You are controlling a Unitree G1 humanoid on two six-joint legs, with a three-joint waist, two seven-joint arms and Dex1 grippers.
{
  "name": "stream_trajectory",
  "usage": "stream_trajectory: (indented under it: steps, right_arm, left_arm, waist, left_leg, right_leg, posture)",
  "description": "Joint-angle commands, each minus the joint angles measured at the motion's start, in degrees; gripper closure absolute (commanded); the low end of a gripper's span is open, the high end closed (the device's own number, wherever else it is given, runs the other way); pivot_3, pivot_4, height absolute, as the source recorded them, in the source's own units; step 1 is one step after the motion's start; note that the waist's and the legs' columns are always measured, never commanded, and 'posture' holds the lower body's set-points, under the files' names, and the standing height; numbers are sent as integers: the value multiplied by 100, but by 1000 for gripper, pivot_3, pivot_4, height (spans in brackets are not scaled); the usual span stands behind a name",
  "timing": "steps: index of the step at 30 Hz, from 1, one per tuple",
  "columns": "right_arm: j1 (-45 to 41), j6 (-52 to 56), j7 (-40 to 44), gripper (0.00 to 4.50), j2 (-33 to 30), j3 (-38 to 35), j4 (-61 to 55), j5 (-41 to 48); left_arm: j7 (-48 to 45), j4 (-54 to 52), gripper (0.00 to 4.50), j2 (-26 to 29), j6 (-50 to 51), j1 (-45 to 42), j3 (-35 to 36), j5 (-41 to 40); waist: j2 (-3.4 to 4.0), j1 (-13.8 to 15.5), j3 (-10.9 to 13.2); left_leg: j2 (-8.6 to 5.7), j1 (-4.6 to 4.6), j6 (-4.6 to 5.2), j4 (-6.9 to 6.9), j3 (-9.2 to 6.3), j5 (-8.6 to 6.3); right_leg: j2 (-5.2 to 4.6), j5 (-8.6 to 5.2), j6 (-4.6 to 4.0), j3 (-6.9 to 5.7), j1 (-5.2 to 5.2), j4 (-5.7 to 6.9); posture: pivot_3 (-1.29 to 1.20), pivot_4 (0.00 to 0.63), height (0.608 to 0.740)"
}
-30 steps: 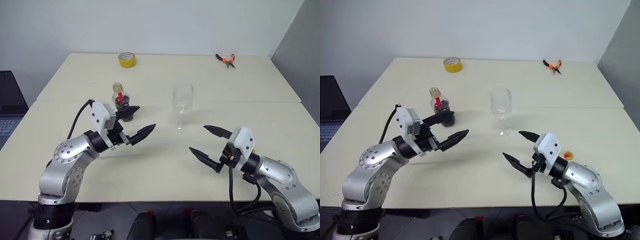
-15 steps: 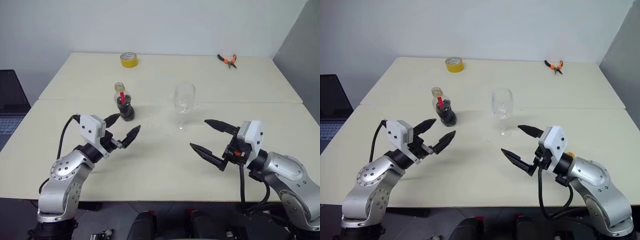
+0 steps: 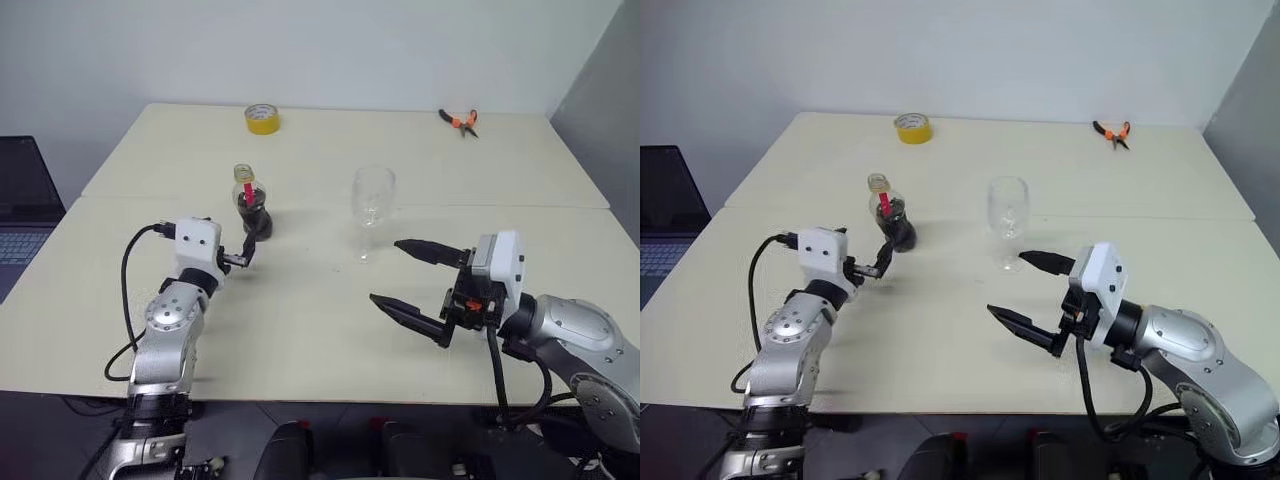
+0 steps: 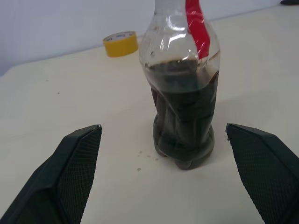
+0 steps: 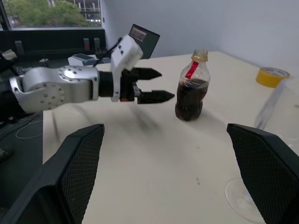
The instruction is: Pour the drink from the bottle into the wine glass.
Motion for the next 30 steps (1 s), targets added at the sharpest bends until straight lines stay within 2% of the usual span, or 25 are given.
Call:
stream_trajectory:
  steps: [1, 16, 25, 28, 30]
  right_arm:
    - [-115, 30, -37, 14, -105, -83, -233, 203]
    - [-300, 3, -137, 14, -166, -22, -148, 164]
    - [-346, -58, -186, 14, -119, 117, -108, 51]
    - [-367, -90, -181, 0, -109, 152, -79, 8]
    - [-377, -111, -179, 0, -94, 165, -63, -19]
  left_arm:
    - [211, 420, 0, -85, -306, -406, -2, 159]
    - [126, 2380, 0, -358, -1097, -1663, -193, 264]
    - [-80, 3073, 0, -389, -1320, -2025, -117, 87]
    - [-126, 3248, 596, -384, -1404, -2124, -135, 103]
    - [-143, 3332, 1204, -389, -1435, -2169, -117, 88]
  waist:
    - [-3, 6, 0]
    - [-9, 9, 3]
    - [-11, 4, 4]
    - [-14, 5, 6]
    - [-14, 6, 6]
  left_leg:
    - [0, -1, 0, 0, 0, 0]
    - [-2, -4, -1, 3, -2, 0]
    - [-1, -4, -1, 1, -1, 1]
    - [-2, -5, -1, 1, -1, 1]
    - [-2, -5, -1, 1, -1, 1]
  right_leg:
    - [0, 0, 0, -1, 0, 0]
    - [-1, 1, 1, -4, -1, 0]
    - [0, 1, 1, -4, -4, 2]
    - [-1, 1, 1, -4, -4, 1]
    - [-1, 1, 1, -4, -4, 1]
  posture:
    - [0, 150, 740]
    - [0, 150, 740]
    - [0, 150, 740]
    - [0, 150, 740]
    - [0, 150, 740]
